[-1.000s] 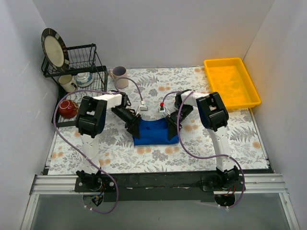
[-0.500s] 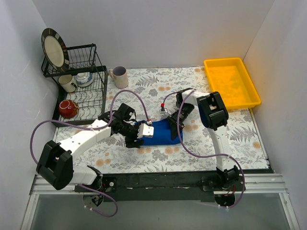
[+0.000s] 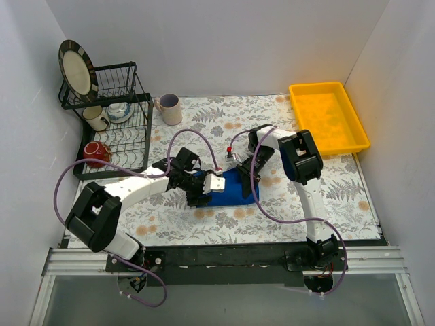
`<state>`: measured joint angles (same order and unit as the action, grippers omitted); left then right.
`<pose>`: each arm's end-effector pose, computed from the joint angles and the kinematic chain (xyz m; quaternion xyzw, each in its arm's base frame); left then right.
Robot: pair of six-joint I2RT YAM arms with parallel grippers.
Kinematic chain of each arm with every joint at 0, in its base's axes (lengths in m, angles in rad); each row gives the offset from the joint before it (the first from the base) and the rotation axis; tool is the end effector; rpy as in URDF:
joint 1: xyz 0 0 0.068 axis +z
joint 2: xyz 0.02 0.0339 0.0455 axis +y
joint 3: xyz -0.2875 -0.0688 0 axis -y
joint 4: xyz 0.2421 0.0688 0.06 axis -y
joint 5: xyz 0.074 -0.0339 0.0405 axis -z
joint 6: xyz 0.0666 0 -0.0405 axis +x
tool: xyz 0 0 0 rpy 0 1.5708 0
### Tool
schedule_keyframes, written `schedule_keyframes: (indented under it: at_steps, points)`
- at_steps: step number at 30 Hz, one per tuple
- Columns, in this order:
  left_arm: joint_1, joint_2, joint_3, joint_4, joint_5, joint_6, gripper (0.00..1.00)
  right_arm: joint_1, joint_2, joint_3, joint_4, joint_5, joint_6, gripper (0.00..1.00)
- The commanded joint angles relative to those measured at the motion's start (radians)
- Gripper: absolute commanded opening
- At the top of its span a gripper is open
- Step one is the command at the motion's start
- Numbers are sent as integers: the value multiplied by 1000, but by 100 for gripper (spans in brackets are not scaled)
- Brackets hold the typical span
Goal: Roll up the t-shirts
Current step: Roll the T-shirt to the center of the board.
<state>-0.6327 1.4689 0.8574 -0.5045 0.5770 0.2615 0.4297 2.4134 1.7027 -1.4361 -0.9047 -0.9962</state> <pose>0.2047 -0.1951 0.1930 0.4617 0.8145 -0.3123 0.1613 0.3368 0.2119 0.0958 0.4701 -0.7335 -0.4738 0.1282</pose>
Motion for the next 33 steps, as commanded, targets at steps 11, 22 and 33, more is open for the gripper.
schedule_keyframes:
  at_steps: [11, 22, 33]
  points:
    - [-5, 107, -67, 26, -60, 21, 59, -8, -45, 54, 134, 155, -76, 51]
    - [-7, 108, -162, 98, -137, 36, 60, -106, -407, 36, 221, 167, 37, 99]
    - [-2, 155, -126, 60, -122, -36, 32, 32, -1157, -834, 1153, 372, 44, 98]
